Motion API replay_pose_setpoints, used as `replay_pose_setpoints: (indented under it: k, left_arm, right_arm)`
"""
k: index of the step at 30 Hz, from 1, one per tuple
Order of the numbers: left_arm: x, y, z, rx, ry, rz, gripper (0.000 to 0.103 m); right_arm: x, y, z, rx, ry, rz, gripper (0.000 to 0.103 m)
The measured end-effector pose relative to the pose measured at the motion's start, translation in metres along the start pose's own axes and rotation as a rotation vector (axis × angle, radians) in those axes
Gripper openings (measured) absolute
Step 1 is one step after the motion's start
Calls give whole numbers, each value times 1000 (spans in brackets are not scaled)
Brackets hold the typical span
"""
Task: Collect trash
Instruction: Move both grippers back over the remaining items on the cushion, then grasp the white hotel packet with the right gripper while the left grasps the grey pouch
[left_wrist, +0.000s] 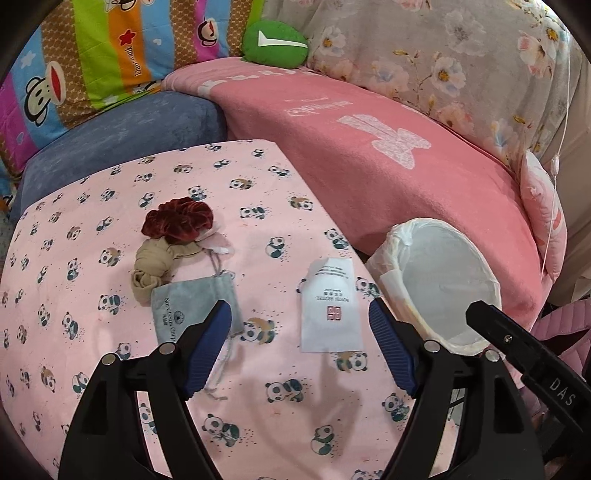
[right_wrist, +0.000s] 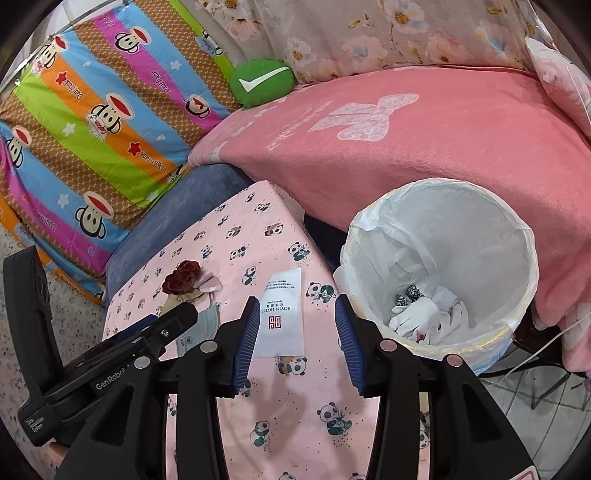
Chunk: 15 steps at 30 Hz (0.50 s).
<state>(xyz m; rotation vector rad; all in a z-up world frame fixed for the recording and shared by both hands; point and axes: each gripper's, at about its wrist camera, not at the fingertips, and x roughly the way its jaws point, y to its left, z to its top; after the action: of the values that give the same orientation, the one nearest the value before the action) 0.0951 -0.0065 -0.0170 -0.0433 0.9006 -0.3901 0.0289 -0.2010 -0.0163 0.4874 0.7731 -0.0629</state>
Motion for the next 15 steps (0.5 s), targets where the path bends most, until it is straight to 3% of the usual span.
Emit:
replay_pose_setpoints:
  k: [10, 15]
  left_arm:
    - [16, 60, -16, -87, 49, 82, 78]
    - [29, 89, -23, -136, 83, 107, 78]
  right_arm:
    - [35, 17, -18, -21, 58, -19, 57]
    - [62, 25, -22, -40, 101, -39, 59]
